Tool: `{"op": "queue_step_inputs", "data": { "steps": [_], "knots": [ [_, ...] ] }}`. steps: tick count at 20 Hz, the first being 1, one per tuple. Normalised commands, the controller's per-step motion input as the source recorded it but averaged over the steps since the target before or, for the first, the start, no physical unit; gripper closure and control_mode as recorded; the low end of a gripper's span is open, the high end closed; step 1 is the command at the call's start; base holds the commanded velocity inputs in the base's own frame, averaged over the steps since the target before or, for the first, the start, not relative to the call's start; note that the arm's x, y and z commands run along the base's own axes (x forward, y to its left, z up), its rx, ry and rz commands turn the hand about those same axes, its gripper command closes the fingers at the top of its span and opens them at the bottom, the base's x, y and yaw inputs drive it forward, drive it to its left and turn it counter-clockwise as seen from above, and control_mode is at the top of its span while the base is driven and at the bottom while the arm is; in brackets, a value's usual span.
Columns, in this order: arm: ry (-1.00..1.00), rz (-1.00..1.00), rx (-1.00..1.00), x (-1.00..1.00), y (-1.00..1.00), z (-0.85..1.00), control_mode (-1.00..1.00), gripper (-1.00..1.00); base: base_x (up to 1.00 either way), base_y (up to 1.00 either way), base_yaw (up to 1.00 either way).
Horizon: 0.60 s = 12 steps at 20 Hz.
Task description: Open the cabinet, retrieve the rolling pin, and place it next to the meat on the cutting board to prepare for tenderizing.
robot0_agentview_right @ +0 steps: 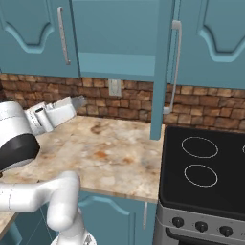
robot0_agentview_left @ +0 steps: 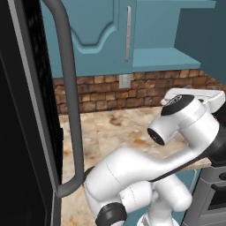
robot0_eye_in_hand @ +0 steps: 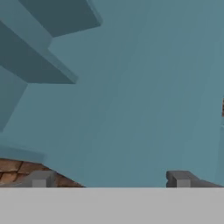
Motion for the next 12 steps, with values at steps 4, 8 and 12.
{"op": "queue_step_inputs", "data": {
  "steps": [4,8,12],
  "knots": [
    [-0.30,-0.01,0.35,-0.01,0.78,0.24,-1.00,-1.00,0.00,0.00,0.00],
    [-0.34,0.00,0.35,-0.07,0.67,0.38,-1.00,-1.00,0.00,0.00,0.00],
    [-0.40,0.00,0.37,-0.16,0.54,0.58,-1.00,-1.00,0.00,0.00,0.00]
  ]
}}
